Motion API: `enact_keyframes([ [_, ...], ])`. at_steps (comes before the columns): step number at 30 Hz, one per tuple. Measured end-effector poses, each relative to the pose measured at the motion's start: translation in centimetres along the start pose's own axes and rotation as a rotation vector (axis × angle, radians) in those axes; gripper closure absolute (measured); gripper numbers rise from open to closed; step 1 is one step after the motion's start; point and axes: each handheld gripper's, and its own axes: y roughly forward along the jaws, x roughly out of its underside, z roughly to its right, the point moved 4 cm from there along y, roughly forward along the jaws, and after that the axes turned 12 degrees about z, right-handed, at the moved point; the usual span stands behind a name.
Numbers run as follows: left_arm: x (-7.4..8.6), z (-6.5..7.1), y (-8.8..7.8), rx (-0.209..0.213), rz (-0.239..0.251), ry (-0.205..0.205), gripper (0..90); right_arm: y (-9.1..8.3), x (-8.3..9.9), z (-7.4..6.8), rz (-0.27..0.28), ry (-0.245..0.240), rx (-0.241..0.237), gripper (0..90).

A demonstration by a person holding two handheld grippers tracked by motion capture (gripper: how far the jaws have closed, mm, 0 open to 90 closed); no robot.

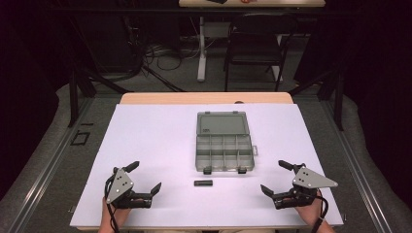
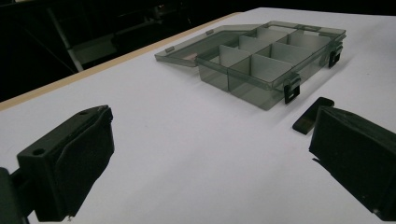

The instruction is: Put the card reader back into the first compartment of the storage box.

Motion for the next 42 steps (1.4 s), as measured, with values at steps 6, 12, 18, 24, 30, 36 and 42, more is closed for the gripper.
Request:
enact_keyframes([
  [6, -0.1, 0.0, 0.2, 0.001, -0.005, 0.004, 0.2, -0.1, 0.0, 0.2, 0.004, 0.0, -0.005, 0.0],
  [12, -0.1, 0.2, 0.8, 0.026, -0.033, 0.011, 0.2, 0.3, 0.4, 0.5, -0.023, 0.025, -0.023, 0.0],
  [18, -0.2, 0.3, 1.3, 0.056, -0.065, -0.002, 0.1, 0.4, 0.4, 0.2, -0.034, 0.0, -0.04, 0.0],
  [24, -0.7, 1.0, 2.1, 0.11, -0.087, 0.009, 1.5, 0.6, 0.5, 0.2, -0.041, 0.003, -0.047, 0.0],
  [30, -0.7, 1.1, 2.4, 0.134, -0.113, -0.007, 0.2, 0.7, 0.7, 0.1, -0.056, 0.002, -0.052, 0.0],
  [36, -1.0, 1.1, 2.6, 0.143, -0.107, -0.022, 0.0, 0.8, 0.7, 0.2, -0.06, 0.001, -0.05, 0.0],
  [42, -1.6, 1.2, 3.7, 0.172, -0.113, -0.012, 0.0, 0.8, 0.8, 0.2, -0.064, 0.007, -0.048, 0.0],
])
